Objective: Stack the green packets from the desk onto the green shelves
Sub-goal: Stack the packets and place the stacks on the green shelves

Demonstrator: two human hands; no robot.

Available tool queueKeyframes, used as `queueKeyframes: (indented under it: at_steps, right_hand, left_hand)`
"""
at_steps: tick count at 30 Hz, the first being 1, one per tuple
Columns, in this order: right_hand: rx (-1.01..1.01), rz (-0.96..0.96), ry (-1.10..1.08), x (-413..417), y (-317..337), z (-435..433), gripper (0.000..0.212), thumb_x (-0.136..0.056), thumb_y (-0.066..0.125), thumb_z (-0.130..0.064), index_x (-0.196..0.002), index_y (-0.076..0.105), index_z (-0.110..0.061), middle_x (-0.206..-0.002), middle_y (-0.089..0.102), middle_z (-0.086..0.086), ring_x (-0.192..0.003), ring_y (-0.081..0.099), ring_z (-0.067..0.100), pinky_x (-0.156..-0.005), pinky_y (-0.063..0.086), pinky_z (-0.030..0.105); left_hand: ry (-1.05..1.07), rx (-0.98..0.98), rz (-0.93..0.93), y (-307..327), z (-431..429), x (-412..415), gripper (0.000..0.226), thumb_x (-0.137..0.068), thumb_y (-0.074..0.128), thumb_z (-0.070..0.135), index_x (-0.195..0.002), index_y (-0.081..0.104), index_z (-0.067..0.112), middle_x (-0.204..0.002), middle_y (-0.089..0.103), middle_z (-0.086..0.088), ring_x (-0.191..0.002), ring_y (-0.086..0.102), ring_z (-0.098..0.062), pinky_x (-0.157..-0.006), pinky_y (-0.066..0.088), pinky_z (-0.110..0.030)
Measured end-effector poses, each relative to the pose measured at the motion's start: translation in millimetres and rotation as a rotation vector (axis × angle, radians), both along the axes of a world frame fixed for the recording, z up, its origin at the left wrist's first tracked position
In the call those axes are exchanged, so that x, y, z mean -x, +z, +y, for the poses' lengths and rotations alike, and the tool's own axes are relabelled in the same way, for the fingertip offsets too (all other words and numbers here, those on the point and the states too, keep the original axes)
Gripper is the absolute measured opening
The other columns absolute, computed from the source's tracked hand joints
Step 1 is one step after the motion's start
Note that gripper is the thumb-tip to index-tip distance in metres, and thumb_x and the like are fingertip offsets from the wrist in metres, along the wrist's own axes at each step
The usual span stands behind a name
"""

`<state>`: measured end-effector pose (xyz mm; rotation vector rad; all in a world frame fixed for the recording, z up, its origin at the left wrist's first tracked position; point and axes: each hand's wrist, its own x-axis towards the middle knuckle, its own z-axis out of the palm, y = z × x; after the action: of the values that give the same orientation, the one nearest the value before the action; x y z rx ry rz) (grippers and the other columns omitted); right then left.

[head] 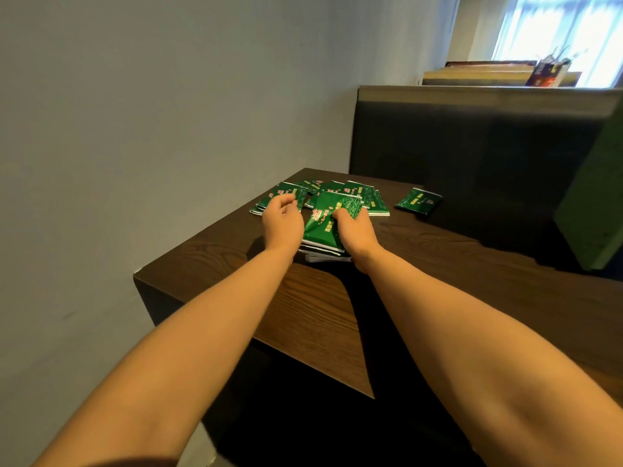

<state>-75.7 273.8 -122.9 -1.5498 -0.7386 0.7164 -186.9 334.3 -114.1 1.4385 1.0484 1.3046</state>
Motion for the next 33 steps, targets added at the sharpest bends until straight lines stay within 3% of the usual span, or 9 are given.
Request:
queueKeyframes:
  at_steps: [4,8,15,19,22,25,28,30,33]
  right_hand:
    - [0.06,-0.078,-0.048,-15,2,9,0.075,-0.099,0.051,-0.041,-0.159,0.022,-0.007,-0.142,0.051,0.012,-0.13,0.051,0.031,-0.109,0.043,0.048]
    - [0.038,-0.163,-0.079,-26,3,26,0.063,-0.1,0.053,-0.037,-0.152,0.034,-0.008,-0.14,0.057,0.013,-0.127,0.055,0.034,-0.109,0.045,0.05]
    - [0.108,-0.21,-0.065,-36,-8,42,0.054,-0.102,0.049,-0.041,-0.145,0.039,-0.01,-0.135,0.058,0.01,-0.123,0.055,0.032,-0.097,0.043,0.04]
    - [0.124,-0.224,-0.061,-36,-9,45,0.059,-0.101,0.048,-0.042,-0.148,0.037,-0.009,-0.135,0.056,0.011,-0.123,0.054,0.032,-0.092,0.041,0.04]
    - [0.122,-0.216,-0.06,-37,-9,45,0.06,-0.101,0.049,-0.042,-0.149,0.036,-0.008,-0.138,0.056,0.012,-0.125,0.054,0.033,-0.098,0.044,0.043]
    - [0.13,-0.215,-0.051,-37,-9,43,0.067,-0.101,0.049,-0.042,-0.154,0.031,-0.007,-0.142,0.053,0.012,-0.129,0.052,0.034,-0.095,0.041,0.041]
    - [0.113,-0.208,-0.039,-37,-8,41,0.06,-0.101,0.049,-0.041,-0.149,0.037,-0.008,-0.132,0.057,0.011,-0.123,0.054,0.033,-0.092,0.042,0.041]
    - [0.102,-0.204,-0.034,-36,-7,38,0.058,-0.101,0.05,-0.041,-0.147,0.038,-0.008,-0.127,0.059,0.009,-0.12,0.056,0.031,-0.092,0.043,0.042]
    - [0.074,-0.204,-0.02,-34,-7,31,0.043,-0.101,0.051,-0.038,-0.135,0.044,-0.013,-0.104,0.059,-0.004,-0.108,0.059,0.026,-0.087,0.044,0.039]
  left_hand:
    - [0.044,-0.135,0.386,-14,34,5,0.031,-0.098,0.048,0.014,-0.127,0.058,0.018,-0.138,0.056,-0.008,-0.115,0.058,-0.029,-0.091,0.046,-0.036]
    - [0.107,-0.234,0.768,-25,68,-1,0.047,-0.095,0.051,0.029,-0.141,0.048,0.024,-0.151,0.041,-0.005,-0.141,0.032,-0.026,-0.112,0.031,-0.047]
    - [0.035,-0.101,1.101,-35,88,-11,0.061,-0.098,0.041,0.057,-0.153,0.026,0.039,-0.165,0.005,-0.014,-0.152,-0.004,-0.034,-0.117,0.009,-0.058]
    - [0.065,-0.161,1.059,-38,90,-12,0.056,-0.098,0.042,0.054,-0.149,0.039,0.033,-0.163,0.017,-0.011,-0.152,0.003,-0.03,-0.116,0.013,-0.06]
    - [0.141,-0.255,0.934,-41,89,-11,0.047,-0.098,0.049,0.046,-0.137,0.058,0.023,-0.153,0.038,-0.011,-0.146,0.023,-0.028,-0.113,0.022,-0.058]
    - [0.216,-0.267,0.756,-40,89,-9,0.035,-0.098,0.054,0.039,-0.12,0.07,0.017,-0.137,0.052,-0.007,-0.127,0.047,-0.027,-0.106,0.031,-0.049]
    - [0.272,-0.282,0.563,-39,89,-6,0.023,-0.096,0.058,0.027,-0.102,0.076,0.013,-0.12,0.062,-0.008,-0.106,0.06,-0.028,-0.088,0.041,-0.034]
    - [0.278,-0.257,0.471,-38,88,-5,0.019,-0.095,0.061,0.016,-0.107,0.074,0.008,-0.12,0.063,-0.012,-0.108,0.06,-0.027,-0.085,0.04,-0.027]
    - [0.28,-0.188,0.366,-37,83,-1,0.025,-0.091,0.064,0.007,-0.116,0.07,0.009,-0.123,0.063,-0.013,-0.108,0.062,-0.028,-0.085,0.043,-0.023]
